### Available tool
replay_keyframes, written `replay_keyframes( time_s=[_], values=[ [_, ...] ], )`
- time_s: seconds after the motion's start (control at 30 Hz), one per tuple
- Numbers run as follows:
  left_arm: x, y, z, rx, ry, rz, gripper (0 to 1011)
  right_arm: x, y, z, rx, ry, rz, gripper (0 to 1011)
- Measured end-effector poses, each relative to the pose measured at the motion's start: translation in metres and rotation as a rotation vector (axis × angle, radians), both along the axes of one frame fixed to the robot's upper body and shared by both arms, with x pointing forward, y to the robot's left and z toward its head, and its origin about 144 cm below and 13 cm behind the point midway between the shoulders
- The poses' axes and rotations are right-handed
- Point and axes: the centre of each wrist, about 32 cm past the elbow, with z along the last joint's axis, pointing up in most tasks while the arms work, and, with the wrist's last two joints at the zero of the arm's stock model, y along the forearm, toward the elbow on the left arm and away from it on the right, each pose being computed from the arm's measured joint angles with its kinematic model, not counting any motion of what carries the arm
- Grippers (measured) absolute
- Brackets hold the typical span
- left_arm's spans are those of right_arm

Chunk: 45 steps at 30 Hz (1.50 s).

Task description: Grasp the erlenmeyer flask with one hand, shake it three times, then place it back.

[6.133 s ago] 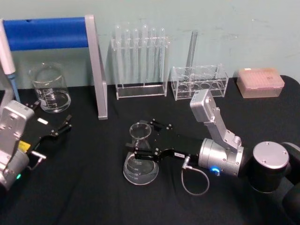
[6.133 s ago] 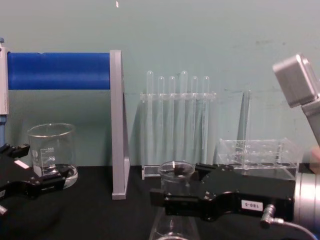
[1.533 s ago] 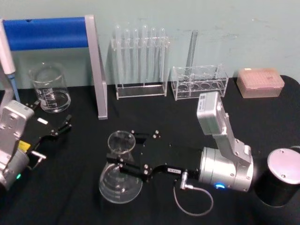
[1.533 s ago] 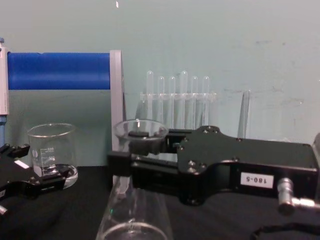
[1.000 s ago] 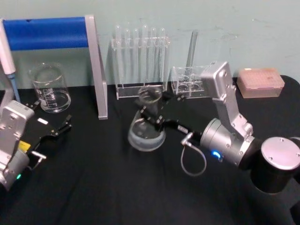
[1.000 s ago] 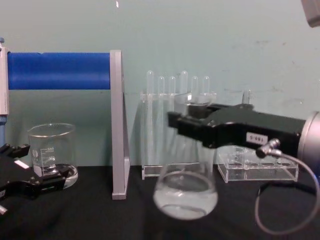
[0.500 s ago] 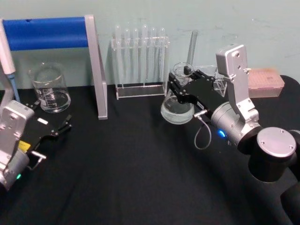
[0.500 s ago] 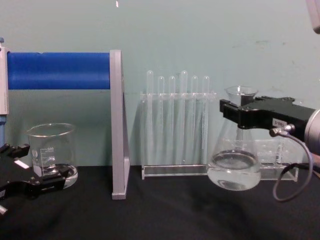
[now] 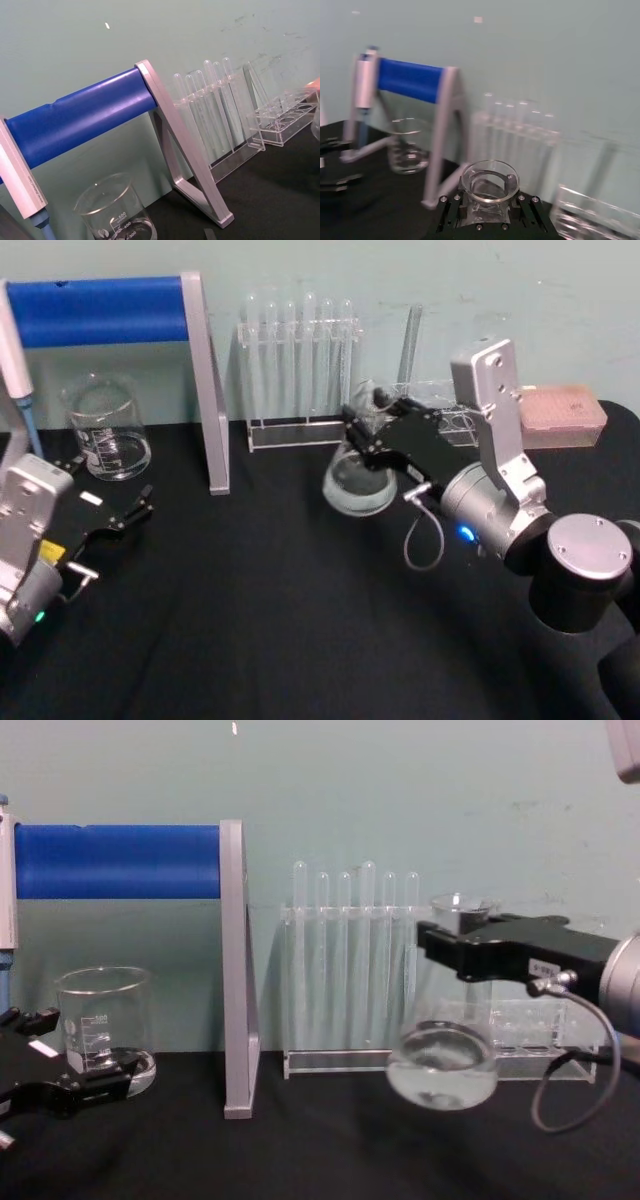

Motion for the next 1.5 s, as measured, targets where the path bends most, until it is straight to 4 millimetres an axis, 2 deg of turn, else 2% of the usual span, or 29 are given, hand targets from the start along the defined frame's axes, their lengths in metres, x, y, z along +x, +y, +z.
replay_keyframes(
  time_s=[0.3,0.73,1.17,1.5],
  values=[
    [0.000,0.000,0.000,0.000,0.000,0.000,1001,-0.023,0.007,0.000,0.002,0.020,0.281,456],
    [0.000,0.000,0.000,0.000,0.000,0.000,1001,-0.041,0.004,0.001,-0.022,0.023,0.575,456],
    [0.000,0.000,0.000,0.000,0.000,0.000,1001,-0.047,0.001,0.001,-0.024,0.024,0.699,456],
    [0.000,0.000,0.000,0.000,0.000,0.000,1001,-0.043,0.002,0.002,-0.019,0.028,0.647,456]
  ],
)
